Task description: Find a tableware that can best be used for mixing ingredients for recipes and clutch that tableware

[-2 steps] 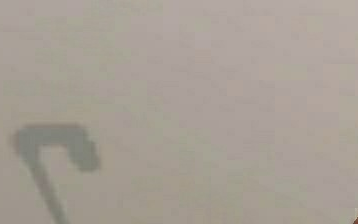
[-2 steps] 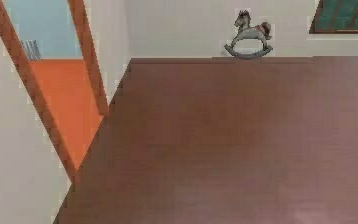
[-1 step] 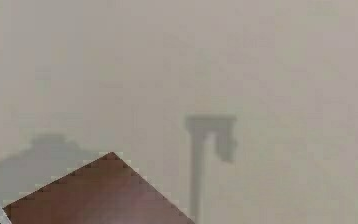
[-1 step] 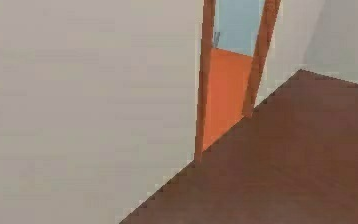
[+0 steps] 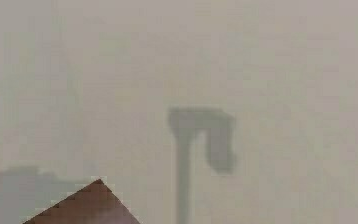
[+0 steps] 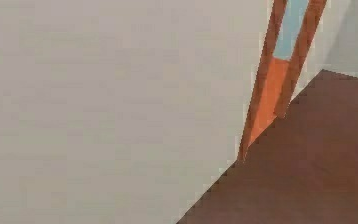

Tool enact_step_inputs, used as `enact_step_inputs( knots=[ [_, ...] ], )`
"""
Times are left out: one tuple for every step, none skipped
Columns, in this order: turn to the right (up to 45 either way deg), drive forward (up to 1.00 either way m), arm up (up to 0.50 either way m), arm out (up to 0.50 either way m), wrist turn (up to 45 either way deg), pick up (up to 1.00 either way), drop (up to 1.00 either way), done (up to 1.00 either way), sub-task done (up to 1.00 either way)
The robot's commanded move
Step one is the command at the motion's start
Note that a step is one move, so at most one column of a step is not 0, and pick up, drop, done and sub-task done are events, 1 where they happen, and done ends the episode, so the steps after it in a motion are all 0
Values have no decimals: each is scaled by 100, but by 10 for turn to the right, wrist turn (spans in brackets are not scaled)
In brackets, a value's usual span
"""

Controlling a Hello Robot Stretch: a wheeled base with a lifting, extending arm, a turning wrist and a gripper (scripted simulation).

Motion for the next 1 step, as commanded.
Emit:
enact_step_inputs(
  knots=[
    [-450, 0, 0, 0, 0, 0, 0, 0, 0]
  ],
)
